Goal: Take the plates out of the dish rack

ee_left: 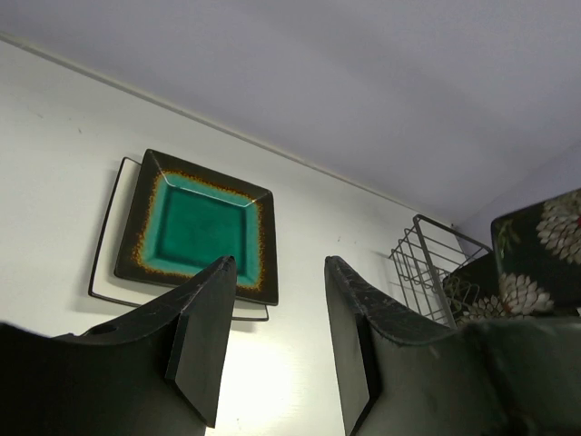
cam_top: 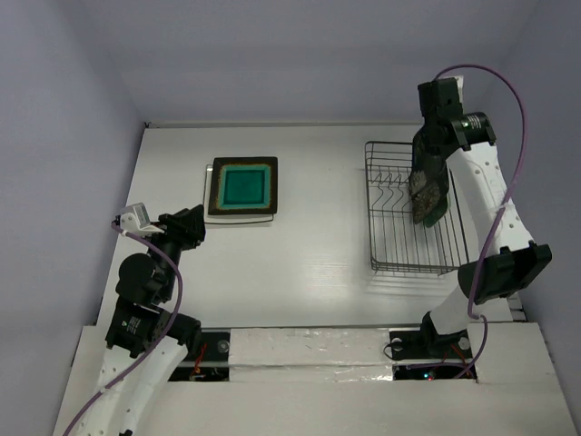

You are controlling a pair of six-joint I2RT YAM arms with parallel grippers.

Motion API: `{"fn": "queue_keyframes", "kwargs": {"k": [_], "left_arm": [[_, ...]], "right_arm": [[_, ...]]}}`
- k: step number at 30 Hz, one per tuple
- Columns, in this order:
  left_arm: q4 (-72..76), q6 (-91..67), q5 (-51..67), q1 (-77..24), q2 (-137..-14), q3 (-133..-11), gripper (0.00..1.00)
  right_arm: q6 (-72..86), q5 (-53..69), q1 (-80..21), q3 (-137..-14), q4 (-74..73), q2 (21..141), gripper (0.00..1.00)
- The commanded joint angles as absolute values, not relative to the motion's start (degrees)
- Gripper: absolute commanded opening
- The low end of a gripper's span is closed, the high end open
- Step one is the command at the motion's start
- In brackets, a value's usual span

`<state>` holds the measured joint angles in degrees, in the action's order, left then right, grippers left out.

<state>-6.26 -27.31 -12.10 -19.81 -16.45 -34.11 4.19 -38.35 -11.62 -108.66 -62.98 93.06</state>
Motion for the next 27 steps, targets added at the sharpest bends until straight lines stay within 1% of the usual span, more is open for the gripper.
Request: {"fn": "queue_keyframes", "kwargs": {"k": [1, 4, 6, 8, 9, 10, 11, 12, 13, 14, 15, 16, 18, 19, 20, 22, 27], "left_arm": [[-3.4, -26.8, -11.9, -20.0, -16.8, -33.5, 0.41], [-3.3, -26.8, -11.9, -20.0, -16.9, -33.5, 0.41], [-3.3, -26.9, -11.9, -20.0, -16.9, -33.5, 0.41], [-3.2, -26.9, -11.9, -20.0, -16.9, -33.4, 0.41], [-3.1, -26.9, -11.9, -20.0, -17.1, -33.4, 0.41], [-3.1, -26.9, -11.9, -20.0, -17.2, -33.4, 0.41], [-3.1, -26.9, -11.9, -20.0, -17.5, -33.4, 0.41], [-3.2, -26.9, -11.9, -20.0, -17.7, -33.5, 0.40], [-3.3, -26.9, -11.9, -20.0, -18.0, -33.6, 0.40], [-3.3, -26.8, -11.9, -20.0, -18.0, -33.5, 0.40], [-3.3, -26.7, -11.9, -20.0, -18.0, -33.6, 0.40], [-3.3, -26.8, -11.9, -20.0, -17.9, -33.5, 0.40], [-3.3, -26.8, -11.9, -20.0, -17.6, -33.5, 0.40], [-3.3, -26.8, -11.9, -20.0, -17.4, -33.5, 0.40], [-3.3, -26.8, -11.9, -20.0, -17.3, -33.5, 0.40], [-3.3, -26.8, -11.9, -20.0, -17.5, -33.5, 0.40], [-3.3, -26.7, -11.9, -20.0, -18.0, -33.6, 0.40]], "right_arm": [[6.8, -43.9, -15.6, -120.7, -61.7, 89.4, 0.00], [9.4, -42.5, -19.6, -125.1, -62.6, 89.7, 0.00], [13.8, -37.7, -21.7, -124.7, -61.1, 89.3, 0.00], [17.6, -32.1, -24.3, -121.9, -54.3, 87.6, 0.00], [21.5, -24.9, -25.0, -116.5, -50.7, 86.6, 0.00], [23.9, -21.2, -26.3, -113.1, -41.8, 85.8, 0.00], [26.3, -17.4, -26.8, -109.7, -36.5, 85.1, 0.00], [31.6, -11.5, -27.4, -103.2, -31.7, 84.5, 0.00], [34.4, -9.3, -28.0, -100.4, -22.2, 84.5, 0.00], [37.0, -7.4, -29.4, -98.1, -17.7, 85.0, 0.00], [41.8, -5.0, -30.3, -95.0, -14.0, 87.0, 0.00], [43.8, -4.5, -31.3, -94.2, -7.5, 88.3, 0.00], [46.8, -4.0, -34.2, -93.7, -2.3, 91.4, 0.00], [49.7, -3.5, -35.0, -93.0, 4.2, 94.5, 0.00], [51.2, -2.8, -35.8, -93.1, 6.8, 96.4, 0.00], [55.2, -1.7, -37.8, -95.0, 11.2, 102.4, 0.00], [59.6, -2.1, -40.8, -100.6, 14.1, 113.9, 0.00]]}}
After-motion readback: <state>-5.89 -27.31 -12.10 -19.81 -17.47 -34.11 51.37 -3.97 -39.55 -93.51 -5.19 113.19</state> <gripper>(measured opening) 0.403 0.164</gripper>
